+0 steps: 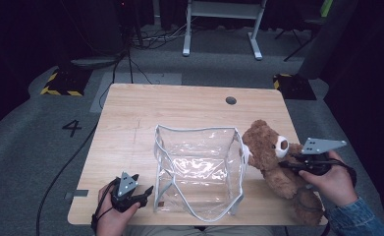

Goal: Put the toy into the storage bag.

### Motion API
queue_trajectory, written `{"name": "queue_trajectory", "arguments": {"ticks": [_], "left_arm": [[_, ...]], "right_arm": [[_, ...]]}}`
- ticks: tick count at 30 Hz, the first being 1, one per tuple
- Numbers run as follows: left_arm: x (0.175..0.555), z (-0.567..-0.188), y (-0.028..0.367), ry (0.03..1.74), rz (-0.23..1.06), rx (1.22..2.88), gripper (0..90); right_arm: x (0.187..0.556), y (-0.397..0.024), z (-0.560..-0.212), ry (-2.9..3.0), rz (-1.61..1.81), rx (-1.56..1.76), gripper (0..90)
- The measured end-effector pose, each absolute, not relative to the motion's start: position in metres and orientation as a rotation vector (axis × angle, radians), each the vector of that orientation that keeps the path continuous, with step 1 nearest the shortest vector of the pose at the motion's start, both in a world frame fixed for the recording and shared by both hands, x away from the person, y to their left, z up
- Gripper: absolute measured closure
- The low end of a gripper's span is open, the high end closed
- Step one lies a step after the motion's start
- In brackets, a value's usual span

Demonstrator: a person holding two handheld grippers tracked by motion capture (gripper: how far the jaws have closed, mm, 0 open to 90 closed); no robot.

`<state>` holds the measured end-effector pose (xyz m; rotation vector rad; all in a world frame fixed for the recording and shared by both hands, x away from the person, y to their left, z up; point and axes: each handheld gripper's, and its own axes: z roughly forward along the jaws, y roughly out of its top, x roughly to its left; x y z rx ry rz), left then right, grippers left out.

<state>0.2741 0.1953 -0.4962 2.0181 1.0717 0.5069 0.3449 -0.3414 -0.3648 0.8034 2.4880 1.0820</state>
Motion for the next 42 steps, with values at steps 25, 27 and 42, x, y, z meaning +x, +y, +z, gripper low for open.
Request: {"name": "queue_trajectory", "arguments": {"ticks": [25,27,42], "left_arm": [[0.274,-0.497,0.197,1.069,0.513,2.009,32.6],[0.274,-0.497,0.197,1.066,0.506,2.010,32.6],[0.273,-0.500,0.201,1.104,0.517,2.023,32.6]], "right_arm": [[0.318,-0.357,-0.294,2.110,1.746,0.758,74.5],[0.317,-0.352,-0.287,2.103,1.779,0.742,74.5],[0.315,-0.299,-0.250,2.166,1.788,0.563,74.0]]}}
